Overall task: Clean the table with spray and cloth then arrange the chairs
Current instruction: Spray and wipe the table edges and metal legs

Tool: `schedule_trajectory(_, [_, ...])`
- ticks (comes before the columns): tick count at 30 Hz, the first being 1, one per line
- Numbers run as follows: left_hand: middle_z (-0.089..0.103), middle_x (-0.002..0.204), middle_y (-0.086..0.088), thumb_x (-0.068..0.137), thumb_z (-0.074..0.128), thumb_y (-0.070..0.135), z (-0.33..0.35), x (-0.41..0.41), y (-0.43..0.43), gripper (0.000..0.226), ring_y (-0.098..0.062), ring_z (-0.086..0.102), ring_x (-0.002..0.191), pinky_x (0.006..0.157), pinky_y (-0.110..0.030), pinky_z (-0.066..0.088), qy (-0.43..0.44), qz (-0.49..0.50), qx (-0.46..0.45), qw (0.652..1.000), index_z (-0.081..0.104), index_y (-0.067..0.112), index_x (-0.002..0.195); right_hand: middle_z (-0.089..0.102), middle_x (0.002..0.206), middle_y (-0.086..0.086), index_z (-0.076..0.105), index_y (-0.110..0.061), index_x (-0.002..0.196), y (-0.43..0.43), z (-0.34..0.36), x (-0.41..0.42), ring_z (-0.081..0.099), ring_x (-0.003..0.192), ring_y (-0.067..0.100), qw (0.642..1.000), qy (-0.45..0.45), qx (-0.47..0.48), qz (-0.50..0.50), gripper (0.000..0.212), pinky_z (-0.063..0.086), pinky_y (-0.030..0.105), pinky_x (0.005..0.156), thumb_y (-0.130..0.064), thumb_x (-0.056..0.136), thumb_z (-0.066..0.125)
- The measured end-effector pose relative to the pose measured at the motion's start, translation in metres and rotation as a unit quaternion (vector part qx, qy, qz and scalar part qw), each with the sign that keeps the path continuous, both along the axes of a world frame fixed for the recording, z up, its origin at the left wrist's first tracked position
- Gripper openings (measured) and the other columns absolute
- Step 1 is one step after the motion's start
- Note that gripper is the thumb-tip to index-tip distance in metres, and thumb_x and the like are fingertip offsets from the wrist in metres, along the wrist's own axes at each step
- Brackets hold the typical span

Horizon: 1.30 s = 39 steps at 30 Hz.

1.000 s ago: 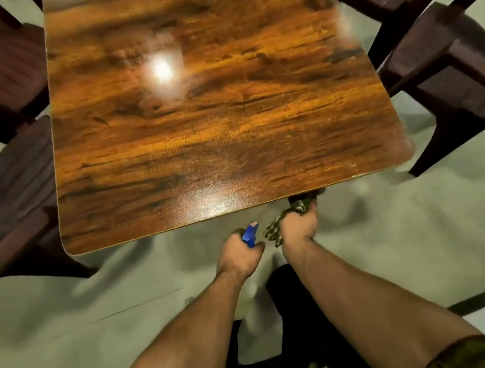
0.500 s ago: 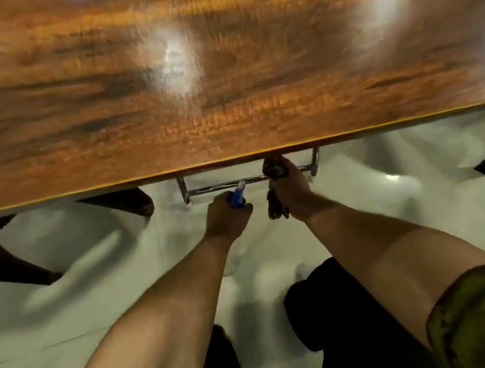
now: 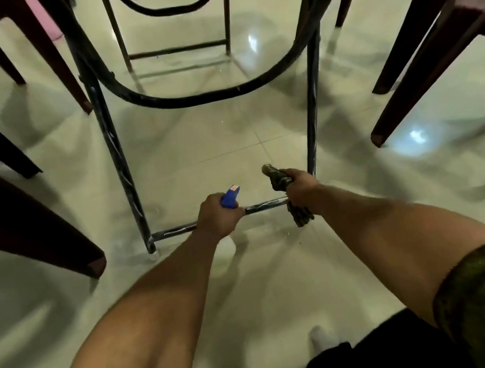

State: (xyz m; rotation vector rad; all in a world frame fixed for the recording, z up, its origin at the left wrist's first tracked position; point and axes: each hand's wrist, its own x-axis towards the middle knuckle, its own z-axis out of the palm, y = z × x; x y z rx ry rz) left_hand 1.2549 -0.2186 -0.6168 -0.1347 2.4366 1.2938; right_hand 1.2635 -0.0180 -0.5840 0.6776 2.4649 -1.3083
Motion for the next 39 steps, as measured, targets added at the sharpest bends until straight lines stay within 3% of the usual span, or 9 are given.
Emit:
schedule_trajectory(3, [0.07,0.08,-0.016,0.081,0.076,0.02,-0.025,-0.011,0.015,0.017,-0.035,0.068,0.071,0.077,-0.049,0.061,-0.002,-0.012,0.005,1.0,0.069,0.006,0.088,0.067,0.124,0.009,0.057,-0.022,0.14,0.023,-0.015,-0.014,0.063,0.105,0.028,0.998,-0.024,0.045,0.043,0.049,0.053,0.034,0.092,-0.003,0.098,0.041])
schedule_trajectory(8, [0.059,0.067,-0.006,0.084,0.07,0.021,-0.06,-0.02,0.051,0.014,-0.022,0.057,0.055,0.07,-0.042,0.06,-0.005,-0.051,0.029,0.998,0.064,0.009,0.081,0.067,0.11,0.007,0.063,-0.027,0.13,0.064,-0.037,-0.026,0.067,0.09,0.024,0.984,-0.076,0.109,0.119,0.042,0.052,0.027,0.065,-0.009,0.098,0.043])
schedule_trajectory(12, [0.061,0.076,-0.005,0.085,0.072,0.026,-0.085,-0.017,0.084,0.016,-0.02,0.058,0.061,0.061,-0.035,0.054,-0.014,-0.052,0.057,0.997,0.061,0.016,0.09,0.067,0.114,0.006,0.06,-0.033,0.134,0.081,-0.062,-0.029,0.067,0.092,0.024,0.99,0.019,0.126,0.056,0.043,0.057,0.035,0.077,-0.012,0.098,0.051])
schedule_trajectory(17, [0.067,0.093,-0.004,0.087,0.075,0.037,-0.103,-0.011,0.122,0.026,-0.025,0.066,0.082,0.075,-0.036,0.058,-0.011,-0.025,0.028,0.999,0.062,0.022,0.103,0.066,0.124,0.006,0.056,-0.028,0.14,0.075,-0.099,-0.013,0.063,0.106,0.022,0.97,0.186,0.154,0.015,0.054,0.056,0.037,0.092,-0.001,0.093,0.052])
schedule_trajectory(24, [0.066,0.088,-0.003,0.09,0.071,0.035,-0.115,-0.012,0.134,0.021,-0.021,0.063,0.079,0.078,-0.036,0.055,0.0,-0.007,0.009,1.0,0.064,0.019,0.102,0.054,0.143,0.002,0.048,-0.025,0.147,0.08,-0.125,-0.003,0.052,0.127,0.023,0.951,0.234,0.201,0.038,0.065,0.048,0.042,0.106,0.007,0.09,0.052])
schedule_trajectory(27, [0.065,0.09,-0.003,0.092,0.07,0.038,-0.121,-0.016,0.122,0.024,-0.02,0.063,0.079,0.078,-0.037,0.057,-0.004,0.019,0.023,1.0,0.061,0.021,0.106,0.031,0.16,-0.003,0.027,-0.027,0.157,0.071,-0.139,0.0,0.03,0.143,0.022,0.945,0.189,0.263,0.041,0.075,0.035,0.042,0.116,0.003,0.092,0.051])
schedule_trajectory(31, [0.063,0.078,-0.001,0.091,0.071,0.032,-0.123,-0.026,0.088,0.019,-0.017,0.058,0.069,0.069,-0.034,0.054,0.024,0.041,0.032,0.998,0.064,0.015,0.094,-0.006,0.168,0.0,0.001,-0.02,0.16,0.029,-0.167,0.012,-0.013,0.153,0.023,0.931,0.098,0.319,0.148,0.079,-0.004,0.037,0.123,-0.008,0.095,0.045])
schedule_trajectory(35, [0.07,0.086,-0.009,0.089,0.073,0.031,-0.123,-0.025,0.06,0.018,-0.023,0.066,0.076,0.073,-0.04,0.059,-0.001,0.042,0.03,0.999,0.067,0.016,0.096,-0.01,0.165,-0.007,-0.002,-0.027,0.16,0.049,-0.162,0.005,-0.015,0.152,0.018,0.885,0.096,0.302,0.34,0.081,0.002,0.041,0.124,-0.007,0.098,0.046])
schedule_trajectory(39, [0.07,0.09,-0.017,0.092,0.072,0.027,-0.121,-0.018,0.05,0.017,-0.023,0.063,0.071,0.065,-0.038,0.059,-0.012,0.041,0.051,0.998,0.066,0.012,0.098,-0.013,0.167,0.005,-0.008,-0.018,0.159,0.046,-0.164,-0.001,-0.019,0.151,0.024,0.911,0.035,0.366,0.186,0.075,-0.005,0.045,0.124,-0.013,0.102,0.04])
